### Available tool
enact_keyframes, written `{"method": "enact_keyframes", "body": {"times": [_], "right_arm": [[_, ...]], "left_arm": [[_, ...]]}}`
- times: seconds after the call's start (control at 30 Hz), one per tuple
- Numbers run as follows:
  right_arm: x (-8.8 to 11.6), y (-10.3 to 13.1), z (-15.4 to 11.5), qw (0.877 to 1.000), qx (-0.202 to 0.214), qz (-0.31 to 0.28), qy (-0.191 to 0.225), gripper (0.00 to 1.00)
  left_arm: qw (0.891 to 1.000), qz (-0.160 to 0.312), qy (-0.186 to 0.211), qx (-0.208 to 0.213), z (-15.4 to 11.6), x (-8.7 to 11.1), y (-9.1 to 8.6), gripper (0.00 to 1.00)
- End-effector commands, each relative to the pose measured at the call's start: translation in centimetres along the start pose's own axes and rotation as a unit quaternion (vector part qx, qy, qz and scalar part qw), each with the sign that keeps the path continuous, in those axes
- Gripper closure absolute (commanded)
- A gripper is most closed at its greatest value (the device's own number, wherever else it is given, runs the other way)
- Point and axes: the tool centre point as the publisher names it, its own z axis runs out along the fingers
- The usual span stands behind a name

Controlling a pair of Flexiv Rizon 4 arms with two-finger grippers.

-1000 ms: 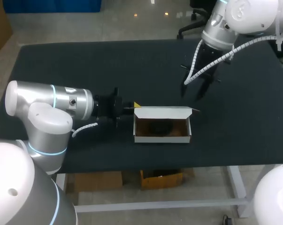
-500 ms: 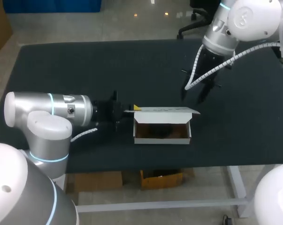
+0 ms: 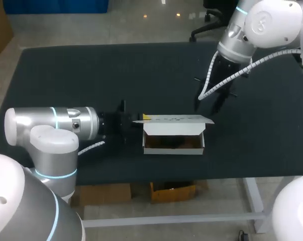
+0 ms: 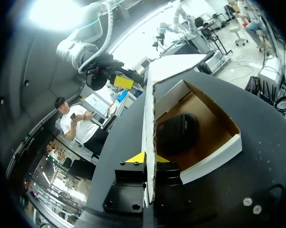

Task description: Assemble the packaging by folding the flat box into shape, placing the metal phone stand inside, and closing the box properly

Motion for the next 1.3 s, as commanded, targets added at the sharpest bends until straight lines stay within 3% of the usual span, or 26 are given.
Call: {"method": "enact_keyframes", "body": {"times": [0.03, 0.27, 0.9, 1.2, 1.3], "right_arm": [[-0.9, -0.4, 0.6, 1.0, -0.001, -0.006, 0.02, 0.52], [-1.8, -0.2, 1.0, 0.998, 0.007, -0.027, 0.055, 0.51], [-1.1, -0.2, 1.6, 0.997, 0.027, -0.057, 0.051, 0.54], [-1.2, -0.3, 1.9, 0.997, 0.029, -0.058, 0.047, 0.56], [-1.2, -0.3, 2.0, 0.997, 0.03, -0.057, 0.046, 0.57]], "left_arm": [[1.0, 0.002, -0.008, 0.001, 0.0, 0.5, 0.1, 1.0], [1.0, 0.004, -0.008, 0.003, 0.0, 0.6, 0.1, 1.0], [1.0, 0.006, -0.016, 0.006, -0.3, 0.7, 0.1, 1.0], [1.0, 0.002, -0.031, 0.005, -0.8, 0.7, 0.1, 0.7], [0.999, 0.001, -0.036, 0.003, -1.1, 0.7, 0.2, 0.65]]}}
